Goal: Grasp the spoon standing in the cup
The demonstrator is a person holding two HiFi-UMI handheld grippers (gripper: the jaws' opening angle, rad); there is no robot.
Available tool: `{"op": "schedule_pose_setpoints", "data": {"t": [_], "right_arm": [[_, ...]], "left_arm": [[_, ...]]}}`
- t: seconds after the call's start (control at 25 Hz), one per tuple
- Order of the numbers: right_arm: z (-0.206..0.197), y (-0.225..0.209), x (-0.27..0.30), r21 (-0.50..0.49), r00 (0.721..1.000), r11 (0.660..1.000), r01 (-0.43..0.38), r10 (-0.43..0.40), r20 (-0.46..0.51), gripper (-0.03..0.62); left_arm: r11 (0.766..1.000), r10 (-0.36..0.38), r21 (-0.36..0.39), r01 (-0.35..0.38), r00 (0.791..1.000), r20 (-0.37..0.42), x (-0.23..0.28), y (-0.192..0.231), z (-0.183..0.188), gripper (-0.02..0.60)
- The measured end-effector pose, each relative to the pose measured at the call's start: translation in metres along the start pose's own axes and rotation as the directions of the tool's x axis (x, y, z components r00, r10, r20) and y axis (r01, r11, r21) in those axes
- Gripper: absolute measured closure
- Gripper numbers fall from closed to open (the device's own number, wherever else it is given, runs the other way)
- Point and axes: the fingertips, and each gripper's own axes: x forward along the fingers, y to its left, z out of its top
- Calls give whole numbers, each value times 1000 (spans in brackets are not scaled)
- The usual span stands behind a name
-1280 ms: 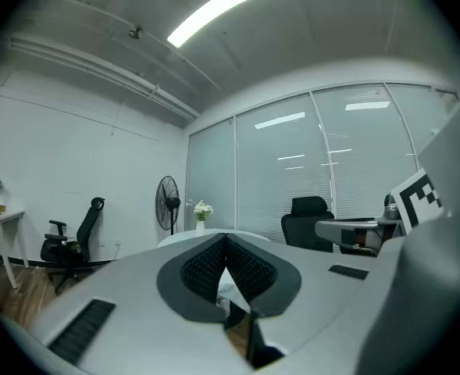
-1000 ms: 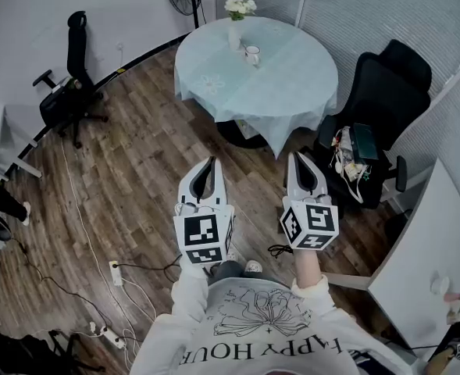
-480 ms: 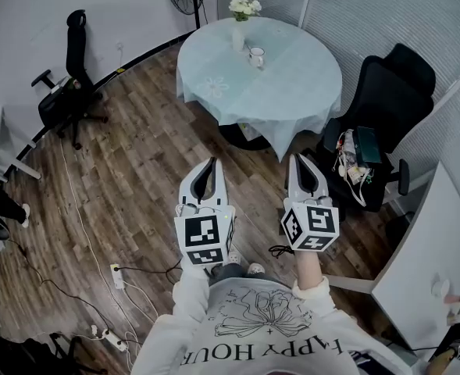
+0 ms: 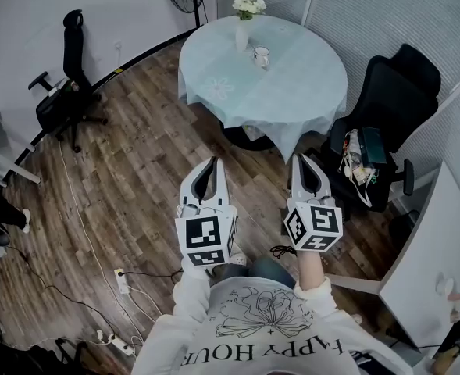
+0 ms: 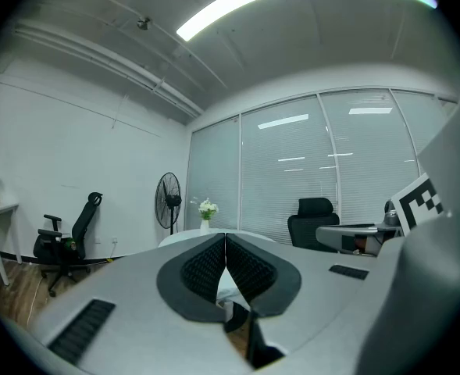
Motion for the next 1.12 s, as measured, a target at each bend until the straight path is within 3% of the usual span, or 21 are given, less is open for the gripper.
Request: {"op": "schedule_pose_setpoints", "data": {"t": [0.6, 1.12], "right_arm": [[-17, 3, 47, 2, 999, 1000, -19, 19, -40, 583], [-6, -39, 157, 1, 998, 998, -65, 65, -24, 583]], "left_arm": [[1000, -10, -15, 9, 999, -39, 42, 21, -14, 574], [1000, 21, -17, -22, 1000, -22, 154, 29, 0, 574]]}}
